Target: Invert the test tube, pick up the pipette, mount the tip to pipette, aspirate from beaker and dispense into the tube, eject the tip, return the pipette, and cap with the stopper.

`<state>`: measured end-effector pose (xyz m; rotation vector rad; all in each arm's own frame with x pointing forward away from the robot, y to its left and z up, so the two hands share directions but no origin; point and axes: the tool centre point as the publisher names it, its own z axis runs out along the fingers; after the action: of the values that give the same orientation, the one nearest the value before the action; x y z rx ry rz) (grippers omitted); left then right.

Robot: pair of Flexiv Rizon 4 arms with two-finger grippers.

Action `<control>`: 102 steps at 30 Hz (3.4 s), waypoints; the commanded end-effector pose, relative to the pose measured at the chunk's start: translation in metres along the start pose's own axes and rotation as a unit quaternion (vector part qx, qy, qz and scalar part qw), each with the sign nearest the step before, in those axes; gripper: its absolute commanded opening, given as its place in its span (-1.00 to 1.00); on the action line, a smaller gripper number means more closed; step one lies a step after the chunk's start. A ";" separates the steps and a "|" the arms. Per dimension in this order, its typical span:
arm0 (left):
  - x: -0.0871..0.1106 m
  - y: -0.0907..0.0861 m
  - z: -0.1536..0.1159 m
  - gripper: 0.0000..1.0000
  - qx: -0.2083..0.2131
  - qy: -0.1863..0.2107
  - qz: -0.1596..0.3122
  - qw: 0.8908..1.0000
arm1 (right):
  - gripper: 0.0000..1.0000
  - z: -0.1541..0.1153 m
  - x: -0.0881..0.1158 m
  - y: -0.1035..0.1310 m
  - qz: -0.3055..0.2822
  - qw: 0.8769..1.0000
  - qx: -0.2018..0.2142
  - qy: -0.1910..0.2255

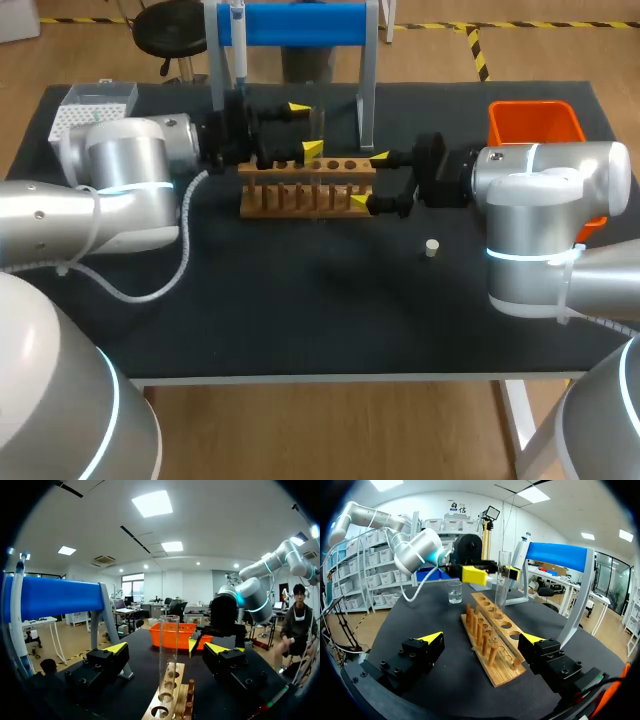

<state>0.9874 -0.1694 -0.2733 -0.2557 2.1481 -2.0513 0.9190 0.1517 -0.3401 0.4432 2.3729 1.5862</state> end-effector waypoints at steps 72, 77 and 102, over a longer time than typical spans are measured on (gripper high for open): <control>0.037 -0.013 -0.416 1.00 -0.208 -0.471 -0.099 0.852 | 1.00 0.000 0.000 0.000 0.000 1.000 0.000 -0.001; 0.015 -0.009 -0.411 1.00 -0.215 -0.471 -0.097 0.850 | 1.00 0.000 0.000 0.000 0.000 1.000 0.000 -0.001; -0.102 0.047 -0.387 1.00 -0.197 -0.478 -0.110 0.849 | 1.00 0.000 0.000 0.000 0.000 1.000 0.000 -0.001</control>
<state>0.9581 0.2398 -0.2817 -1.3014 1.8515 -1.0697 0.9189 0.1517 -0.3400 0.4433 2.3732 1.5859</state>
